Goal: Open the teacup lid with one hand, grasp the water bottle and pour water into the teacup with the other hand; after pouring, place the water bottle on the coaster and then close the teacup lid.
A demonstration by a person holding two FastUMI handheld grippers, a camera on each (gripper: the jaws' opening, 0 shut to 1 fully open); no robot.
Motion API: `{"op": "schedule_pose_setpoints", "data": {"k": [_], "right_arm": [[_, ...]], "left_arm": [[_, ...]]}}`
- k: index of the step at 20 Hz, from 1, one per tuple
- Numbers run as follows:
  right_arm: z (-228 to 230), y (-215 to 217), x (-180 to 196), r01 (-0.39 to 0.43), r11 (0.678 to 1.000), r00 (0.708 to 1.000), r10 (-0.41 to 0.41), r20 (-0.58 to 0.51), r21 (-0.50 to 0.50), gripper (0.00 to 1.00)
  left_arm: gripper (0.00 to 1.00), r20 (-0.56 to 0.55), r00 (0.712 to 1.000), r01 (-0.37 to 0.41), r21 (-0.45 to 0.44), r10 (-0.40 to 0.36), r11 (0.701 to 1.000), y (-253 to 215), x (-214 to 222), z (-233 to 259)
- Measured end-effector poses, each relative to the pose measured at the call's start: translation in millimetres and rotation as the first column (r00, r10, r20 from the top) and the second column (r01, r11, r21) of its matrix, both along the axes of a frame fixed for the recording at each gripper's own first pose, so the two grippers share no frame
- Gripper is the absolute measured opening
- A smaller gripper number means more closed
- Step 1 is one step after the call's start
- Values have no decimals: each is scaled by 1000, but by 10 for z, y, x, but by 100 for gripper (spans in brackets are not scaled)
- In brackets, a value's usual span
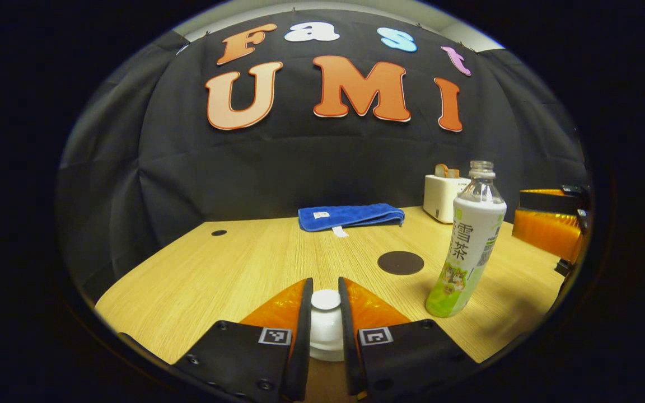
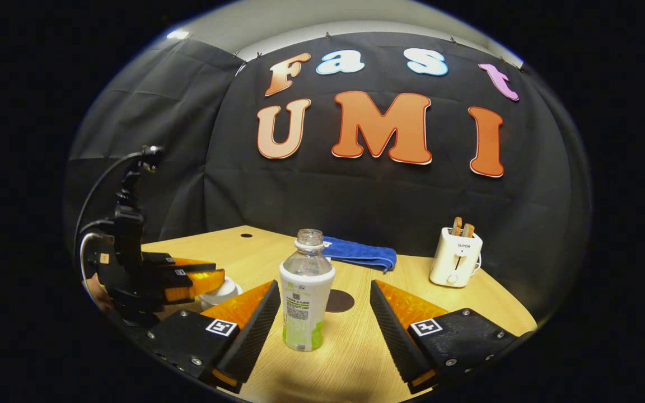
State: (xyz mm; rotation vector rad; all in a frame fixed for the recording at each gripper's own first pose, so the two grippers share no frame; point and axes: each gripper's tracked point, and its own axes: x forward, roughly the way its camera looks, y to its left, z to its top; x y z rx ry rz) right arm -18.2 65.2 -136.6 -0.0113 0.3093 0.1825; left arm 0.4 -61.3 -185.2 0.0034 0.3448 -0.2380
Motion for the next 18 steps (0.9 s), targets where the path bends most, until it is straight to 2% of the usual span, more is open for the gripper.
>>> {"op": "schedule_pose_setpoints", "data": {"k": [1,6,10,12,15,18], "right_arm": [[-38,24,21,-4,1000,1000,4,-9,-1,97],[-305,175,101,-31,1000,997,31,-70,-5,96],[-513,278,174,-44,999,992,43,-116,-7,91],[-664,343,192,-60,998,985,59,-160,-3,84],[-741,384,262,-61,998,980,61,-190,6,68],[-751,436,296,-65,998,977,68,-201,22,65]], "left_arm": [[32,16,1000,-12,3,11,1000,35,11,47],[30,72,994,-82,11,81,997,301,36,218],[29,68,991,-117,7,116,993,466,25,176],[30,60,989,-132,3,132,991,548,19,137],[30,59,985,-161,5,160,987,688,8,100],[30,54,982,-182,-6,182,983,818,-4,70]]}}
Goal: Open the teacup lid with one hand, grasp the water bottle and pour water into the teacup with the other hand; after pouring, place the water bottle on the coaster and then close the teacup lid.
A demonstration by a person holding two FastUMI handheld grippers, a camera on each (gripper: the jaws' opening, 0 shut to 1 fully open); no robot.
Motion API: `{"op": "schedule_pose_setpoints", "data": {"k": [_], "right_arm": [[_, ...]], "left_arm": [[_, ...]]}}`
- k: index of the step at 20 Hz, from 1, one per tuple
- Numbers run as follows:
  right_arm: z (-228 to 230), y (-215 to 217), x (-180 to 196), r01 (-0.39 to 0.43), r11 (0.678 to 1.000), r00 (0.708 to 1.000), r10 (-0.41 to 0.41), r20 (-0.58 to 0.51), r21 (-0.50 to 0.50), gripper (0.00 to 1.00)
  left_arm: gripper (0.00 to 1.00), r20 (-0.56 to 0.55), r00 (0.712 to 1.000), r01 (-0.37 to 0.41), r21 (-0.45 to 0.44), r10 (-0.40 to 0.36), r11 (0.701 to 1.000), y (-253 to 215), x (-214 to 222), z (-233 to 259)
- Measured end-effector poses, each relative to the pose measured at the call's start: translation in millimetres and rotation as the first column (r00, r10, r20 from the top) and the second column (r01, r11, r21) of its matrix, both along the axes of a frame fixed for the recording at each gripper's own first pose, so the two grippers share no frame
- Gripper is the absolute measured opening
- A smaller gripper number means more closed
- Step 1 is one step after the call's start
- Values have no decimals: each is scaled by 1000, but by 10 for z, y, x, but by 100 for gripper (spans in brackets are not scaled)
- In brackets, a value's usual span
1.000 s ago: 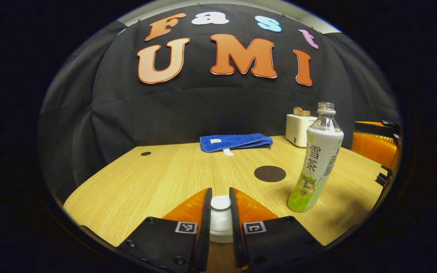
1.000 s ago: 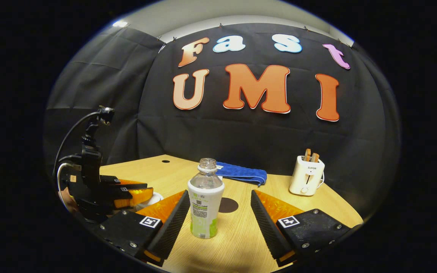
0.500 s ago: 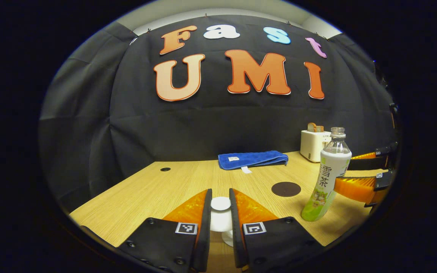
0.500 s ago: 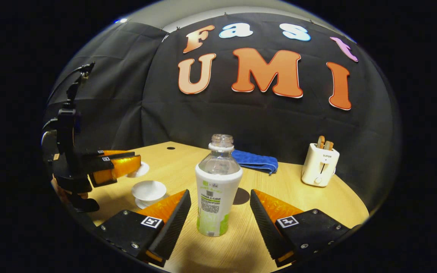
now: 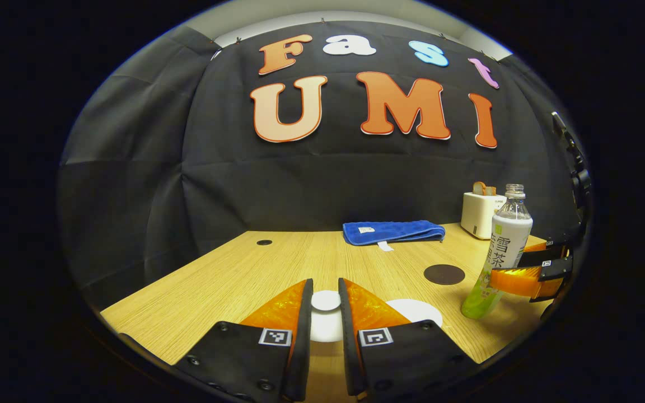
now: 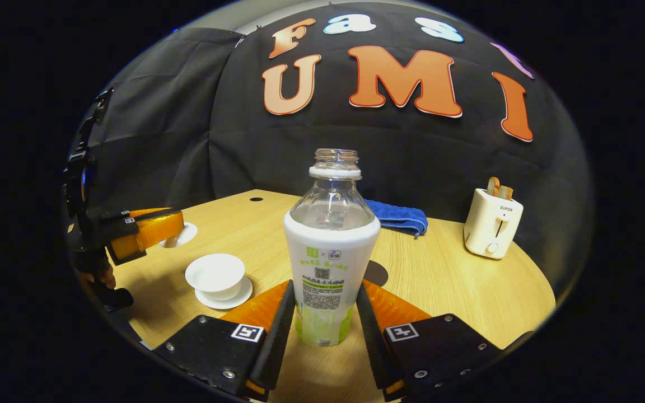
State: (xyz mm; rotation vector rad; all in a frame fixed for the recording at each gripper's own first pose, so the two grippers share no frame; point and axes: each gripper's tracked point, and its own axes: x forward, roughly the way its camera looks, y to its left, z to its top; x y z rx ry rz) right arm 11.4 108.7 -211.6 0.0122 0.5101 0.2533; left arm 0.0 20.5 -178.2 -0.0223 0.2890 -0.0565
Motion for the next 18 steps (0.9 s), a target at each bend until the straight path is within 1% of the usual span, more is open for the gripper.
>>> {"op": "schedule_pose_setpoints", "data": {"k": [1,2,4,7,8,9,10,12,15,16,17,18], "right_arm": [[6,4,15,-4,1000,1000,4,-2,-2,59],[3,7,27,-9,1000,1000,9,-4,-11,61],[28,15,51,-20,999,1000,20,0,-50,61],[96,-17,125,-24,987,999,31,42,-158,60],[89,-28,157,-32,977,998,44,51,-211,60],[95,-63,183,-32,962,996,52,67,-269,60],[105,-71,212,-33,944,995,63,82,-327,60],[124,-70,262,-34,896,989,94,115,-444,60],[175,-96,294,-17,797,977,141,159,-604,60],[169,-113,323,-11,754,975,153,159,-657,60],[158,-130,346,-7,718,974,163,158,-696,60],[134,-128,383,-11,689,972,176,153,-725,60]], "left_arm": [[29,-2,1000,-9,1,9,1000,52,-10,-24],[29,-4,1000,-16,1,16,1000,100,-14,-38],[30,-8,1000,-27,-4,27,1000,179,-27,-62],[30,-8,999,-44,-6,44,999,295,-46,-80],[30,-11,999,-53,-4,53,999,341,-54,-80],[26,-17,998,-57,-2,57,998,380,-75,-95],[29,-12,998,-59,0,59,998,392,-79,-97],[30,-9,998,-65,6,65,998,443,-92,-92],[30,-4,997,-73,-1,73,997,503,-117,-92],[30,-5,997,-75,-5,75,997,522,-122,-97],[30,-8,997,-77,-5,77,997,544,-148,-105],[30,-8,997,-76,-4,76,997,564,-167,-109]]}}
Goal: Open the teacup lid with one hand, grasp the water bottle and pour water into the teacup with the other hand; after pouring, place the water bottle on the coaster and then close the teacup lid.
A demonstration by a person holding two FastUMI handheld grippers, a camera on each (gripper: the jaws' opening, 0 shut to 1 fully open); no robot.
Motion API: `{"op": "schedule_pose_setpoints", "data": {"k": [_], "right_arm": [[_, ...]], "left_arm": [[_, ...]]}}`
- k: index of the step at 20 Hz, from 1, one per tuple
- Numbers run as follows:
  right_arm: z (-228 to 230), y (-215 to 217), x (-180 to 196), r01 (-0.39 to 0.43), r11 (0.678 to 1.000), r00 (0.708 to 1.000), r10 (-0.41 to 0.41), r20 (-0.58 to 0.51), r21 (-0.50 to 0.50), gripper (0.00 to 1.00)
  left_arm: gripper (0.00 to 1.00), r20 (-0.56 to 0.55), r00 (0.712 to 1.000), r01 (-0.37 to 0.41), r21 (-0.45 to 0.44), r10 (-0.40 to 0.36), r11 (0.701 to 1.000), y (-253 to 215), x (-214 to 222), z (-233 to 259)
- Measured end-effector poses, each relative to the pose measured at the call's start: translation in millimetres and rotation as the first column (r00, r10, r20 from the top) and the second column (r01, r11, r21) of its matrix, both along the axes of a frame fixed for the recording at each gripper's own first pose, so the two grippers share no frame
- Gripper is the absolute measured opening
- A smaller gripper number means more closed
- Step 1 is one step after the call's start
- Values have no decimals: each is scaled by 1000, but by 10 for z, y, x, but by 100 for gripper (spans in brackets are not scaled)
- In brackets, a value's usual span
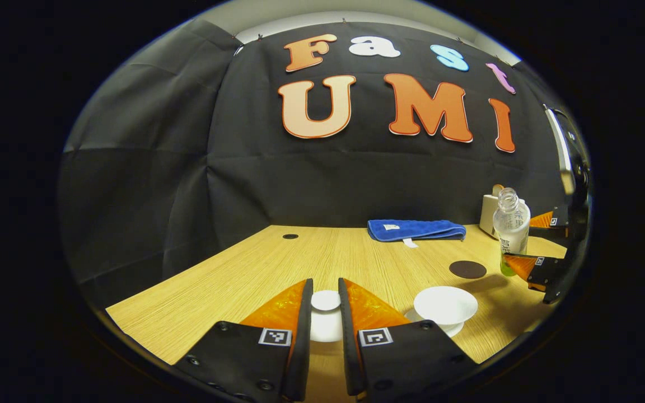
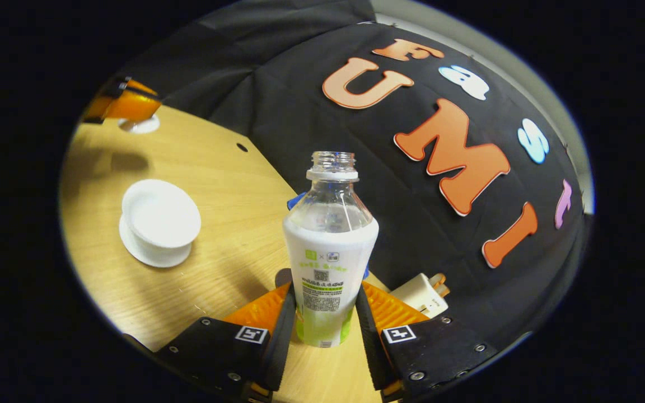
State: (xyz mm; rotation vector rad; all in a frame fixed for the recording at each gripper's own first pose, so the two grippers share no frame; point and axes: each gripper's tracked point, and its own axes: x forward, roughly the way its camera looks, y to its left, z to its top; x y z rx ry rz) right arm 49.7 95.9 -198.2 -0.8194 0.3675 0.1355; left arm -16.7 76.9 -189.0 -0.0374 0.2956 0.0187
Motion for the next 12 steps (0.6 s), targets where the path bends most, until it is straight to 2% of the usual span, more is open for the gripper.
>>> {"op": "schedule_pose_setpoints", "data": {"k": [5,8,9,12], "right_arm": [[30,87,26,-65,988,998,68,15,-140,60],[62,92,43,-107,962,992,119,32,-253,60],[37,113,33,-120,953,990,134,32,-279,63],[24,212,17,-160,912,980,194,54,-378,60]], "left_arm": [[30,11,1000,-5,3,5,1000,50,-60,25],[30,10,1000,-11,7,11,1000,75,-108,41],[30,13,1000,-9,2,9,1000,73,-123,48],[30,19,1000,-4,3,4,1000,66,-178,74]]}}
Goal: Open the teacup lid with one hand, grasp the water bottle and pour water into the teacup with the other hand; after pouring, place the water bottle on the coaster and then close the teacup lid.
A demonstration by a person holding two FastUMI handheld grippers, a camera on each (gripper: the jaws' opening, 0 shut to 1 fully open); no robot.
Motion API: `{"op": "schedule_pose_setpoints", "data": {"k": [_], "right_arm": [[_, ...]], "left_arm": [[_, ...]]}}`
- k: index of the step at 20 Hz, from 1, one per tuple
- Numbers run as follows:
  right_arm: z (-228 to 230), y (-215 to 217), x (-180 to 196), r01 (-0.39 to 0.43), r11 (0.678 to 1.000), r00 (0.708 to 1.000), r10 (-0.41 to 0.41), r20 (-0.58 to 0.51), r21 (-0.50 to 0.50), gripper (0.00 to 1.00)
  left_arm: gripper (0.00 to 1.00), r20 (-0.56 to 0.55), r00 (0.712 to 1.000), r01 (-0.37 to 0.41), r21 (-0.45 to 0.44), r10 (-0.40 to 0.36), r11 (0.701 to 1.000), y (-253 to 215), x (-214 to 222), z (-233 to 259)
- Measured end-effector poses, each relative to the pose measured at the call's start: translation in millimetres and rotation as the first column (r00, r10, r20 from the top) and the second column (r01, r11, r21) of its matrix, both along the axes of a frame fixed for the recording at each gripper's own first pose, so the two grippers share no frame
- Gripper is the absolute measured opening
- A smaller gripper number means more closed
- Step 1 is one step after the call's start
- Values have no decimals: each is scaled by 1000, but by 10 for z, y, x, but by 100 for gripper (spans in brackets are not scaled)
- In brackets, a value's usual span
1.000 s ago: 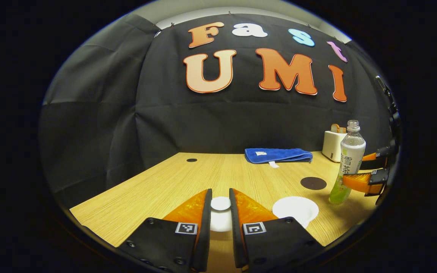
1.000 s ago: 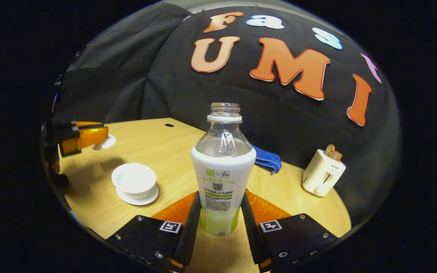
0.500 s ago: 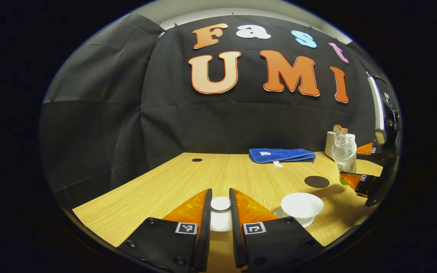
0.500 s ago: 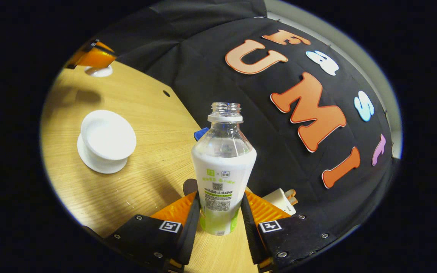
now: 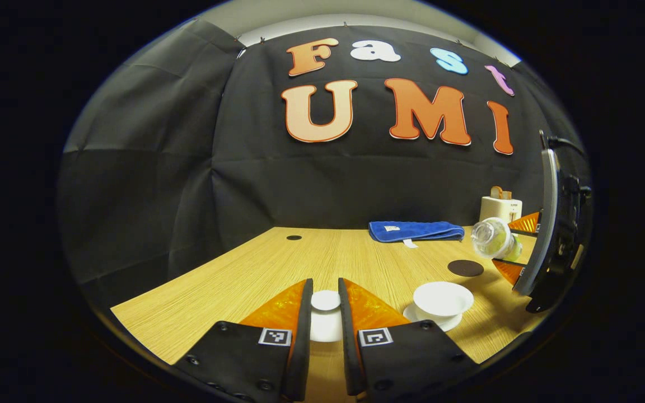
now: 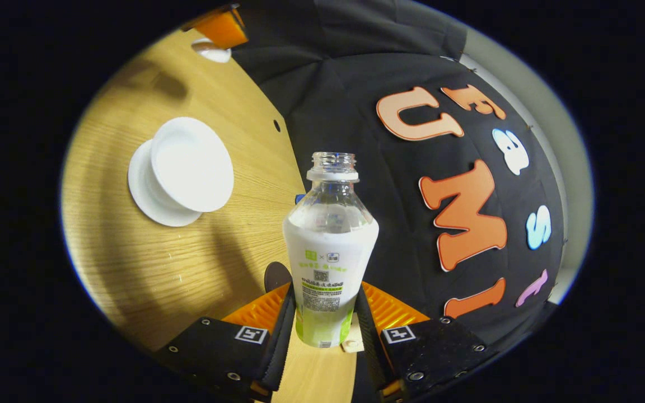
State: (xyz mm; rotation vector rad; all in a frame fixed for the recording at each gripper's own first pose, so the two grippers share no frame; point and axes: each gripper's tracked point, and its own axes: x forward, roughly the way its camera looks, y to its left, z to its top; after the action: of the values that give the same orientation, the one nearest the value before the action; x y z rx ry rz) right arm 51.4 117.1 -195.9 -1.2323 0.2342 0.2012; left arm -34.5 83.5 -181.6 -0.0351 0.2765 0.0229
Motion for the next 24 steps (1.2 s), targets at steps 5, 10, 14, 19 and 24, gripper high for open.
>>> {"op": "schedule_pose_setpoints", "data": {"k": [5,10,14,19,24], "right_arm": [[4,-13,37,-39,986,996,51,68,-165,60],[40,54,48,-103,948,982,144,118,-300,60],[83,101,46,-154,910,963,225,146,-384,60],[134,102,85,-159,878,949,262,176,-451,60],[204,115,119,-170,845,930,308,202,-506,60]], "left_arm": [[30,4,1000,-5,5,5,1000,44,-22,-7],[30,-3,1000,-4,-4,4,1000,71,-39,-37],[30,-3,1000,-10,-12,10,1000,100,-53,-36],[30,13,999,-42,-11,43,999,245,-79,24],[30,3,998,-70,-24,70,997,360,-95,-27]]}}
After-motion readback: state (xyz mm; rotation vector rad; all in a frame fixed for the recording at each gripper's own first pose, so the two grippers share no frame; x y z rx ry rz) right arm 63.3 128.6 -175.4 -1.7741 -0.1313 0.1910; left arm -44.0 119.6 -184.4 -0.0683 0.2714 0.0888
